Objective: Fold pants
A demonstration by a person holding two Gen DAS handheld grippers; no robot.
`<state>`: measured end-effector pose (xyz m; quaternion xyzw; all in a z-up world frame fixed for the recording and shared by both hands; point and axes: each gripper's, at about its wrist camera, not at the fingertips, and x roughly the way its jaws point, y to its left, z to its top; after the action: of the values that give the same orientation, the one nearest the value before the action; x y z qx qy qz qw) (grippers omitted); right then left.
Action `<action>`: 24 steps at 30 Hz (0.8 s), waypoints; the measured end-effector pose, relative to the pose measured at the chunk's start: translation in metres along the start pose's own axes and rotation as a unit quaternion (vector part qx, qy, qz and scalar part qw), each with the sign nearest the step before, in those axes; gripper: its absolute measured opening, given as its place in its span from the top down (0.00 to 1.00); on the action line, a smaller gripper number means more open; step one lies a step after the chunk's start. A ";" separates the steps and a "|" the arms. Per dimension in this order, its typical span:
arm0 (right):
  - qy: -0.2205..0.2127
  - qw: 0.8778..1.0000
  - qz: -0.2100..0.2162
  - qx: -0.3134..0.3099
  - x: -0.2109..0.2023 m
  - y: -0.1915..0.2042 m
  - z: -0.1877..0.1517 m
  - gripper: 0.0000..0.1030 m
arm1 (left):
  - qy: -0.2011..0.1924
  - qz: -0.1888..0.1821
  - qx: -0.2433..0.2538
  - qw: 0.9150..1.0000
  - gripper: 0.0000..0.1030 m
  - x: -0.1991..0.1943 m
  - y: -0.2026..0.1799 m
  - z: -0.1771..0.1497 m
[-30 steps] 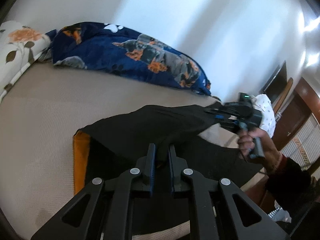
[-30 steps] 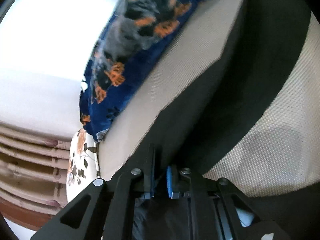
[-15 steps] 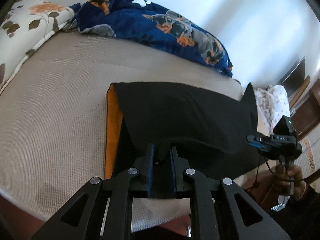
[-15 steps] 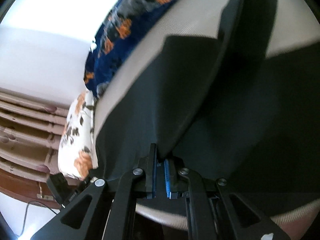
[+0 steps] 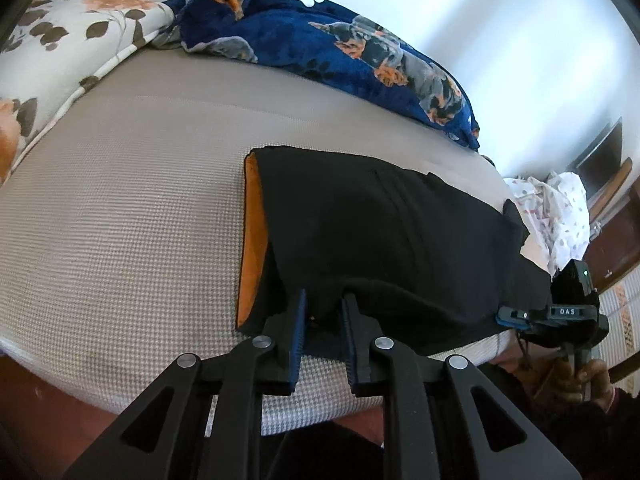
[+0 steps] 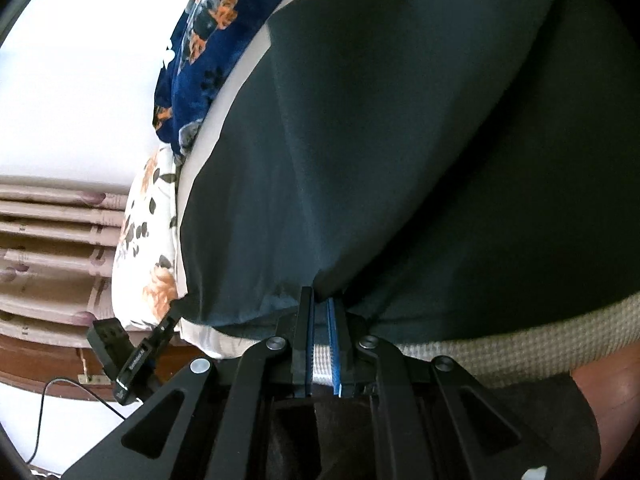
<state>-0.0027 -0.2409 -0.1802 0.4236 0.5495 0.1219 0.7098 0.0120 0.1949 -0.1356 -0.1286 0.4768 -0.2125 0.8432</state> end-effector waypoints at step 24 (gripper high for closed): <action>-0.222 0.972 -0.021 0.068 -0.164 -0.110 0.088 0.81 | 0.046 0.005 0.106 0.993 0.78 0.044 -0.090 0.014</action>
<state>-0.0171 -0.4545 -0.1468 0.4762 0.3935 -0.0280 0.7859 0.0227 0.0948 -0.1233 -0.0263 0.4904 -0.2637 0.8302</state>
